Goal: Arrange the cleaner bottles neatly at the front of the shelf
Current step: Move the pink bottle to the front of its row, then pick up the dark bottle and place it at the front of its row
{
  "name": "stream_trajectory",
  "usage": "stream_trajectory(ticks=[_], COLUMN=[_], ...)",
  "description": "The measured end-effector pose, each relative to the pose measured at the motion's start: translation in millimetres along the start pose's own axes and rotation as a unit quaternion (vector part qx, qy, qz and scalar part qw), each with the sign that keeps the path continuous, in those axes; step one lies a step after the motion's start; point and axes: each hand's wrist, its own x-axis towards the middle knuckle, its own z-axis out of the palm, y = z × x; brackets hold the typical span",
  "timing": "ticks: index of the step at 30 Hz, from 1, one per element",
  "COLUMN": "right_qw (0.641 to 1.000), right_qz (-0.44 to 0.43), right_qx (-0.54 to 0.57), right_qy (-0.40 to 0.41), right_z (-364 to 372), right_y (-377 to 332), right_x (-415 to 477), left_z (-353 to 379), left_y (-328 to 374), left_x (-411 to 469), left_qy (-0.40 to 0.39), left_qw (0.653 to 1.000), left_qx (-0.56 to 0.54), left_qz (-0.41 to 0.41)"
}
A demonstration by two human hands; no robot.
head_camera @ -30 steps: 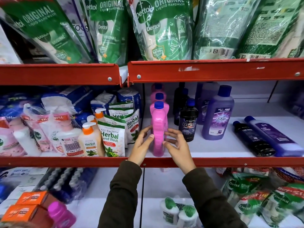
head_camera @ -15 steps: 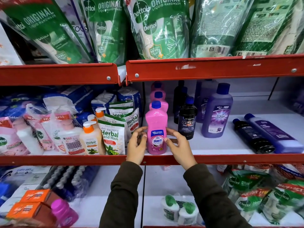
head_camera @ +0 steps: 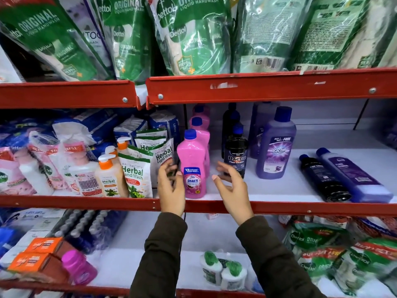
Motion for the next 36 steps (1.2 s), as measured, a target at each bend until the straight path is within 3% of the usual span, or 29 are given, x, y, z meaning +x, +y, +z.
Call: stream_trajectory(ticks=[5,7,10,13,16,20,24,31,36], right_qw=[0.997,0.990,0.967,0.928,0.899,0.879,0.858,0.818,0.851], right_qz=[-0.027,-0.035,-0.002,0.054,0.139,0.186,0.187,0.177,0.212], right_qx=[-0.043,-0.096,-0.205,-0.324,-0.392,-0.433,-0.477,-0.547,-0.481], right_qy=[0.064,0.101,0.150,0.177,0.135,0.079,0.033,-0.024,-0.014], right_z=[-78,-113,-179,-236,-269,-283,-286,-290,-296], right_y=[3,5,12,17,15,18,23,24,28], right_x=[1,4,12,24,36,48,56,59,61], left_z=[56,85,138,196,256,314,342,356,371], left_y=[27,35,52,56,56,51,34,23,-21], left_x=[-39,-53,-77,-91,-97,-95,-89,-80,-68], left_qy=[0.106,0.100,0.017,-0.121,-0.243,-0.328,-0.335,-0.317,-0.324], left_qw=[0.987,0.981,0.987,0.985,0.967,0.921,0.898,0.894,0.889], left_qx=[0.016,0.041,0.030,0.042,0.074,0.166,0.205,0.148,0.082], left_qz=[0.121,0.161,0.157,0.116,0.015,-0.130,-0.199,-0.279,-0.313])
